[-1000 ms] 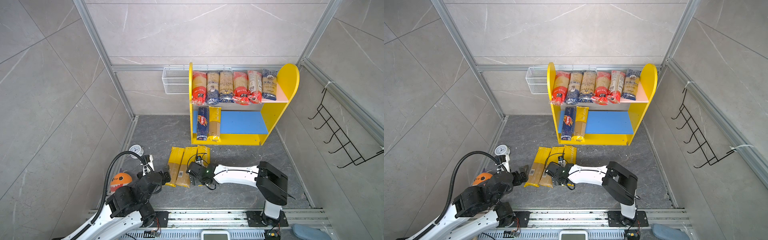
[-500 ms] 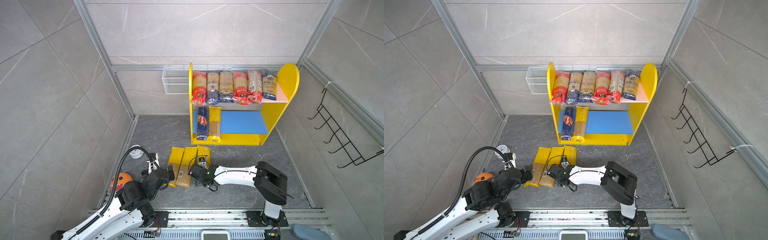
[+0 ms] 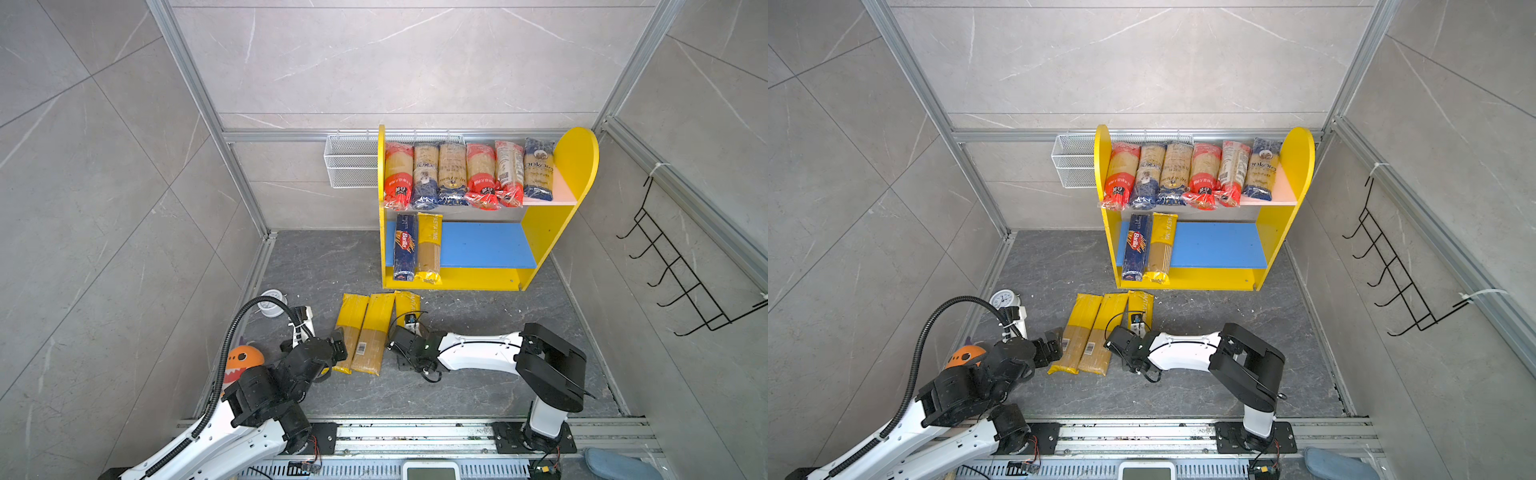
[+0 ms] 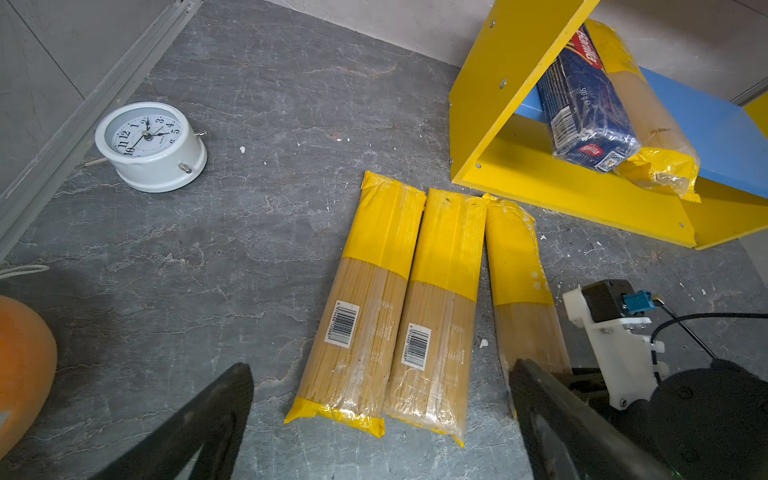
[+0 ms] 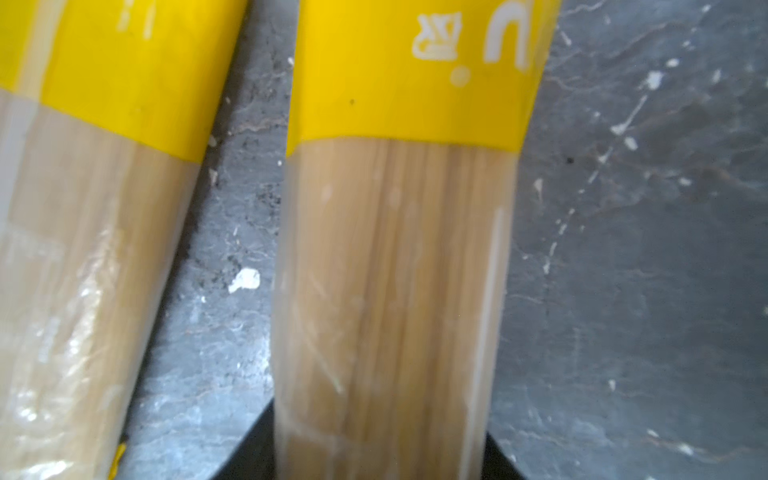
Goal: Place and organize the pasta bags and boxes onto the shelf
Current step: 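Grasp the Pastatime packet with the right gripper and start lifting it, then lift the Pastatime packet upright and carry it toward the blue shelf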
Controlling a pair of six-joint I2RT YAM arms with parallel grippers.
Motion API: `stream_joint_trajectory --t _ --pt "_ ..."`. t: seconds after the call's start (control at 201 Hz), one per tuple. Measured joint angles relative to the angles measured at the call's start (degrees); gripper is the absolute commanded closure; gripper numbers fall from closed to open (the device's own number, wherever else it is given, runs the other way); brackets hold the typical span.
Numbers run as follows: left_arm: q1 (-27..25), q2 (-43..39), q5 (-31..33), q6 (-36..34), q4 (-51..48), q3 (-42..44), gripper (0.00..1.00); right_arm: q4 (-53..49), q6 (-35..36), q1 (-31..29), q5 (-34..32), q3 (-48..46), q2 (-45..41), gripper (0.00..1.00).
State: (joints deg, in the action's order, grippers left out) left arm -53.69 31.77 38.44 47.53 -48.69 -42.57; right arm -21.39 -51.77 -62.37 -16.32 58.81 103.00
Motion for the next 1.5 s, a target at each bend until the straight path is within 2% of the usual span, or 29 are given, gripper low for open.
stream_joint_trajectory --t 0.08,0.149,0.572,0.861,1.215,1.503 --pt "0.0 -0.8 0.0 0.0 -0.2 0.0 0.00 1.2 -0.3 0.2 0.5 -1.1 -1.1 0.78" --pt "0.0 -1.4 0.0 0.0 -0.3 0.0 0.00 2.5 -0.3 0.3 0.8 -2.3 -1.9 1.00" --pt "0.0 -2.5 0.2 -0.1 -1.0 -1.7 0.00 4.0 0.8 0.2 7.1 -13.1 -13.5 1.00" --pt "0.0 3.7 0.2 -2.6 1.4 -5.9 0.00 1.0 1.7 2.6 14.4 -19.2 -25.6 1.00" --pt "0.0 10.7 0.0 -6.1 6.2 -9.6 0.00 -9.4 1.7 9.3 18.8 -24.6 -41.7 1.00" --pt "0.1 17.9 -1.3 -9.1 9.7 -14.5 0.00 -18.5 2.3 13.3 18.6 -24.7 -51.9 1.00"
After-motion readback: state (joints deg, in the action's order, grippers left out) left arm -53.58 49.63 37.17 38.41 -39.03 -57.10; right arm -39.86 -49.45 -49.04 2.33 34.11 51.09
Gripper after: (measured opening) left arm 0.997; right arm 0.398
